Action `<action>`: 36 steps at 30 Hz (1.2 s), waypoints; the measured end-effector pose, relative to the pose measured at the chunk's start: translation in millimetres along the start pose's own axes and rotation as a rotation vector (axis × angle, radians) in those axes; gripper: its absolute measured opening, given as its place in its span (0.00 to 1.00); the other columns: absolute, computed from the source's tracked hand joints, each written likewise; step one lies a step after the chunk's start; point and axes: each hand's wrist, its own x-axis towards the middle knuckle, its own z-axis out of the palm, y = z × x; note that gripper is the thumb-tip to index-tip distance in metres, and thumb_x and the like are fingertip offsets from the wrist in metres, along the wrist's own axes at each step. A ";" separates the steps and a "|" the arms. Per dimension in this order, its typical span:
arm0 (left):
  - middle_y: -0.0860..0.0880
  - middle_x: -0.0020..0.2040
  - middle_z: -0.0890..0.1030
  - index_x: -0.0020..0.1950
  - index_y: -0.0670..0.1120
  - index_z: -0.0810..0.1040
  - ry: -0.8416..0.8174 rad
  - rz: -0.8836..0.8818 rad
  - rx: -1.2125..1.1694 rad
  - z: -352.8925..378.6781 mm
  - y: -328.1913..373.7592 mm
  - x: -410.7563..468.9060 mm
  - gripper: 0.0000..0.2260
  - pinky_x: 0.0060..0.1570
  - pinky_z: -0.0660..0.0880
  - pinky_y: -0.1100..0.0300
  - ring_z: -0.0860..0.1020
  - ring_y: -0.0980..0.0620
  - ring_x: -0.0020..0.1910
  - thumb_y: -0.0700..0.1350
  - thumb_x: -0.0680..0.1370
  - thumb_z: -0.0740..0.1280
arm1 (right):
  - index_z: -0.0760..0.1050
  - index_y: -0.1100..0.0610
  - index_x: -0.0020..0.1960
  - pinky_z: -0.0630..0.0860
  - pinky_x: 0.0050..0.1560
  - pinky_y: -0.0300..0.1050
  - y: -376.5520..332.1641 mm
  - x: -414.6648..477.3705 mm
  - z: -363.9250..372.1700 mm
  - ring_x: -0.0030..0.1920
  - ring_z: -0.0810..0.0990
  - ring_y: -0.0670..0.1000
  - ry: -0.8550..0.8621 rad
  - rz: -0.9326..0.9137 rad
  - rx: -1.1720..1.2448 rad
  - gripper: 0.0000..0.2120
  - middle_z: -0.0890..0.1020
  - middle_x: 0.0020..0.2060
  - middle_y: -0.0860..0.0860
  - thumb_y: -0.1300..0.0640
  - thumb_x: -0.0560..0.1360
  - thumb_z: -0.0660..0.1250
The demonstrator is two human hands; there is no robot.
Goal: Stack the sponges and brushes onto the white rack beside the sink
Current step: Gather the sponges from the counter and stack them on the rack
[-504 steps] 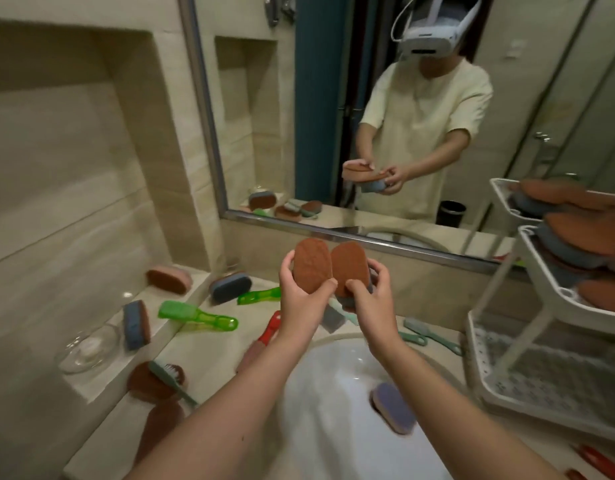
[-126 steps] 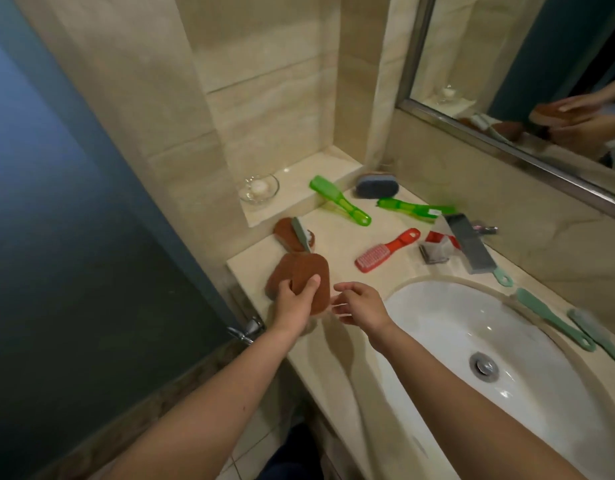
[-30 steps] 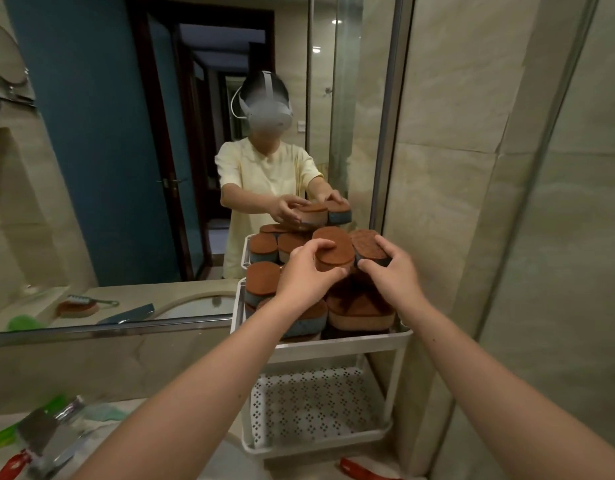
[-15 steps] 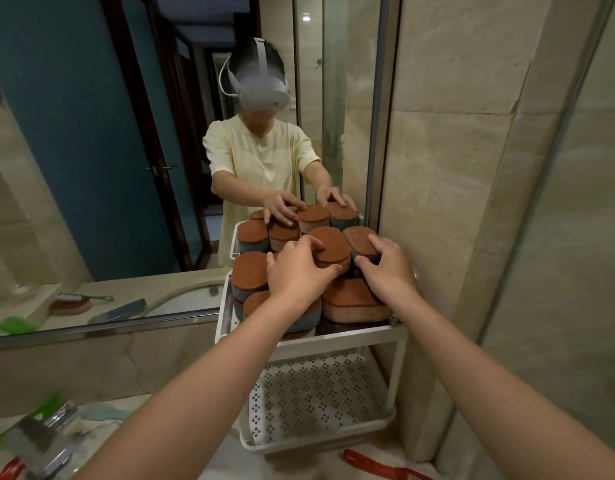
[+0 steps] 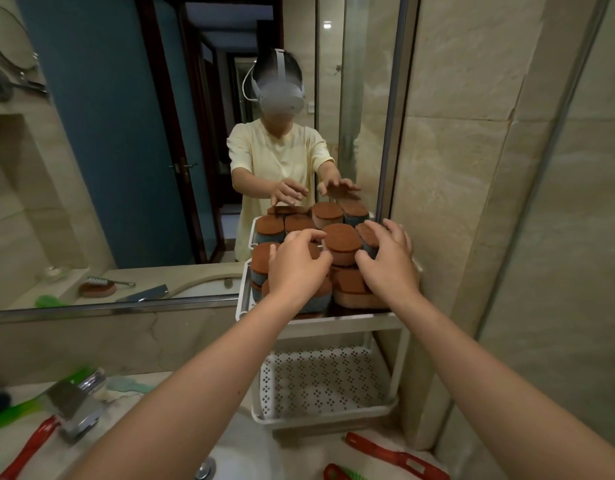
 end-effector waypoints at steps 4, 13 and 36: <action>0.61 0.54 0.77 0.49 0.61 0.77 0.088 0.014 -0.221 -23.9 -8.4 -23.2 0.11 0.63 0.71 0.51 0.73 0.60 0.56 0.45 0.74 0.63 | 0.70 0.51 0.70 0.60 0.71 0.44 -36.0 -22.6 5.1 0.72 0.63 0.49 -0.001 -0.143 0.203 0.24 0.70 0.70 0.49 0.61 0.74 0.63; 0.60 0.49 0.79 0.47 0.61 0.76 0.320 -0.054 -0.245 -105.5 -75.8 -84.4 0.12 0.46 0.74 0.65 0.77 0.65 0.48 0.42 0.75 0.63 | 0.70 0.50 0.69 0.70 0.62 0.37 -129.5 -86.6 62.7 0.61 0.72 0.38 -0.286 -0.310 0.457 0.24 0.73 0.63 0.43 0.62 0.74 0.64; 0.58 0.46 0.81 0.46 0.58 0.76 0.713 -0.628 -0.065 -336.3 -322.3 -271.1 0.12 0.49 0.74 0.63 0.78 0.63 0.45 0.38 0.75 0.64 | 0.70 0.51 0.69 0.74 0.60 0.50 -306.1 -279.6 315.3 0.59 0.73 0.47 -0.931 -0.397 0.466 0.24 0.70 0.63 0.48 0.60 0.73 0.65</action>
